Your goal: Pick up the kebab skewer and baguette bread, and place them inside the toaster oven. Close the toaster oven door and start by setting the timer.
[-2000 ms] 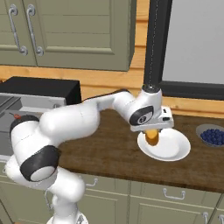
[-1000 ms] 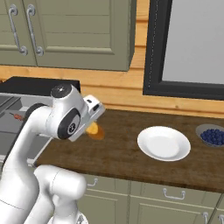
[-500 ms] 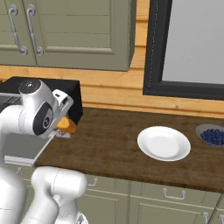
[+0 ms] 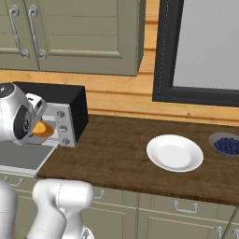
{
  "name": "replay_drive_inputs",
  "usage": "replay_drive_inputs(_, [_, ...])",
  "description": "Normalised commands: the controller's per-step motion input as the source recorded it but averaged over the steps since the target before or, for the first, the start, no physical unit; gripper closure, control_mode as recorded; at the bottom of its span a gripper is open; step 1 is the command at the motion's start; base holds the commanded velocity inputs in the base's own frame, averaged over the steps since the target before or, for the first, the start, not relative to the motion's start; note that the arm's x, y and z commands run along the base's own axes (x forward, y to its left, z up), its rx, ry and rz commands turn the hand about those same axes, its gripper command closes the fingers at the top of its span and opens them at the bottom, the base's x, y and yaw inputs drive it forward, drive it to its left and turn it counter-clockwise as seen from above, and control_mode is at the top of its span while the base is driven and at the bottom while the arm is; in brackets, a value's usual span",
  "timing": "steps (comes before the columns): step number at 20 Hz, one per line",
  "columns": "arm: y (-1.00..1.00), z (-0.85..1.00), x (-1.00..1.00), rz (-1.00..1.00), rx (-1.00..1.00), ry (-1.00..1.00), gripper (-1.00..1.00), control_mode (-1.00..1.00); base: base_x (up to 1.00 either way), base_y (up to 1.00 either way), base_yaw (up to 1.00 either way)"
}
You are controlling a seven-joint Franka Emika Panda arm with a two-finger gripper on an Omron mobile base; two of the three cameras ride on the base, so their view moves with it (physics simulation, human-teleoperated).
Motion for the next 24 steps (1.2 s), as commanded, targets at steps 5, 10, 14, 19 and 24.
replay_drive_inputs(5, [1.0, 0.0, 0.01, 0.14, 0.0, 0.01, 1.0, -1.0, 0.0, 0.0, 0.0])
replay_drive_inputs(10, [1.0, -0.03, 0.27, 0.11, 0.0, 0.05, 1.0, -1.0, 0.0, 0.0, 0.0])
replay_drive_inputs(14, [0.97, -0.03, 0.33, 0.05, 0.0, 0.1, 1.0, -1.0, 0.0, 0.0, 0.0])
replay_drive_inputs(19, [0.77, -0.26, 0.17, 0.0, -0.01, 0.02, 1.0, -1.0, 0.0, 0.0, 0.0])
replay_drive_inputs(24, [0.03, -0.51, 0.38, 0.0, -0.03, 0.0, 1.0, -1.0, 0.0, 0.0, 0.0])
